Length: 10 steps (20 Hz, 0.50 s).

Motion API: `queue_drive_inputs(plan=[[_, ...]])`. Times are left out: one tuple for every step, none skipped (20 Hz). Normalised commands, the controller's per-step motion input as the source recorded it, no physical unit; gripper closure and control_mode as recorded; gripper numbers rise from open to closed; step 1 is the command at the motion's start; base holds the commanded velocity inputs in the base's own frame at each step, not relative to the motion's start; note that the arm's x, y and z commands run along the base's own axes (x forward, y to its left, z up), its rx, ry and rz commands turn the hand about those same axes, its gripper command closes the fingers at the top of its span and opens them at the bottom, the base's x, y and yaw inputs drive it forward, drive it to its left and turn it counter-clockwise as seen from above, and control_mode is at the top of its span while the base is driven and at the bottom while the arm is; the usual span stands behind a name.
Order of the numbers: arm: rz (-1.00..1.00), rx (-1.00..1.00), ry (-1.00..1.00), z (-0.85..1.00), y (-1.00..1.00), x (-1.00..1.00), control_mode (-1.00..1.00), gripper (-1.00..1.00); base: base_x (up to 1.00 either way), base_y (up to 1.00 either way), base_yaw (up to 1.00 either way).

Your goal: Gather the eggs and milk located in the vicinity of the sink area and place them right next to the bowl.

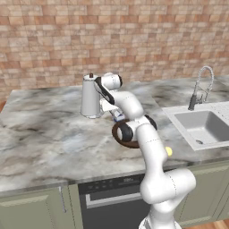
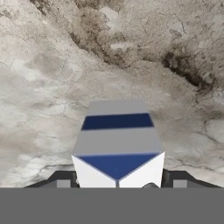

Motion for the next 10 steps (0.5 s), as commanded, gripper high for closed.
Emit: queue_drive_inputs(plan=[[0.01, 0.00, 0.00, -0.02, 0.00, -0.08, -1.00, 1.00, 0.00, 0.00, 0.00], [0.01, 0.00, 0.00, 0.00, 0.00, -0.06, -1.00, 1.00, 0.00, 0.00, 0.00], [0.01, 0.00, 0.00, 0.00, 0.00, -0.04, -1.00, 1.00, 0.00, 0.00, 0.00], [0.00, 0.00, 0.00, 0.00, 0.00, 0.00, -1.00, 1.00, 0.00, 0.00, 0.00], [0.00, 0.00, 0.00, 0.00, 0.00, 0.00, -1.00, 1.00, 0.00, 0.00, 0.00], [0.00, 0.00, 0.00, 0.00, 0.00, 0.00, -1.00, 1.00, 0.00, 0.00, 0.00], [0.00, 0.00, 0.00, 0.00, 0.00, 0.00, -1.00, 1.00, 0.00, 0.00, 0.00], [0.00, 0.00, 0.00, 0.00, 0.00, 0.00, -1.00, 1.00, 0.00, 0.00, 0.00], [0.00, 0.00, 0.00, 0.00, 0.00, 0.00, -1.00, -1.00, 0.00, 0.00, 0.00], [0.00, 0.00, 0.00, 0.00, 0.00, 0.00, -1.00, -1.00, 0.00, 0.00, 0.00]])
